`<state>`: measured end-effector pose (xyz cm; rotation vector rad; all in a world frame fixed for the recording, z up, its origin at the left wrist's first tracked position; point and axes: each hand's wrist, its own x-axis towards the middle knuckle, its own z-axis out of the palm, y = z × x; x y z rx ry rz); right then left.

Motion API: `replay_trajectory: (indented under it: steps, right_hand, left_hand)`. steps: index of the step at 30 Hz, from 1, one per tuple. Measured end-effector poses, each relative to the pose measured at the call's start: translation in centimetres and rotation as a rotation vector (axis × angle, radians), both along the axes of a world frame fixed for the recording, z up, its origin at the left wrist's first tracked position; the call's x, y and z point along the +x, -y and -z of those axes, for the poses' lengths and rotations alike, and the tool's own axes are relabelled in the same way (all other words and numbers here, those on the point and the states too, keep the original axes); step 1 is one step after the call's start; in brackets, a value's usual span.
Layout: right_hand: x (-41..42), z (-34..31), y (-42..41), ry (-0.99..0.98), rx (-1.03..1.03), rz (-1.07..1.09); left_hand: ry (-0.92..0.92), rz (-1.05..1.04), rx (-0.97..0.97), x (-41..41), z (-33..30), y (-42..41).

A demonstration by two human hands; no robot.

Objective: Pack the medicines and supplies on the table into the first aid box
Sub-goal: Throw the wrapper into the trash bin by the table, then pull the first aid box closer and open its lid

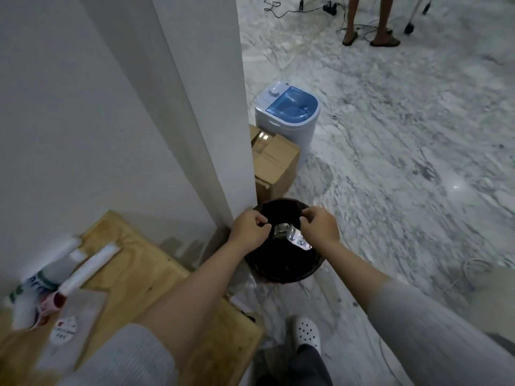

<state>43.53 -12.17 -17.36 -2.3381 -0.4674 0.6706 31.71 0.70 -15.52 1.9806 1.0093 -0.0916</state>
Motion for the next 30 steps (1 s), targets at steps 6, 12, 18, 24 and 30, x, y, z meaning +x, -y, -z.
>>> replay_trajectory:
  steps: [6,12,18,24,30]
  right_hand:
    - [-2.7,-2.0,-0.4,0.016,0.052,-0.017]
    - [-8.9,-8.5,-4.8,0.049,0.214,-0.136]
    - [-18.2,-16.5,-10.5,0.091,0.333,-0.373]
    - [-29.5,-21.2,-16.1,0.106,0.508,-0.645]
    - [-39.5,-21.9,-18.3,0.091,0.675,-0.916]
  left_hand:
    - [0.091,-0.135,-0.004,-3.0,-3.5,0.2]
    - [0.231,-0.271,0.155,-10.3,-11.6,0.0]
    - [0.280,-0.526,0.282,-23.0,-18.5,-1.0]
    - [0.296,-0.745,0.445,-35.1,-23.8,-3.1]
    - [0.278,-0.939,0.596,-46.4,-24.3,-2.6]
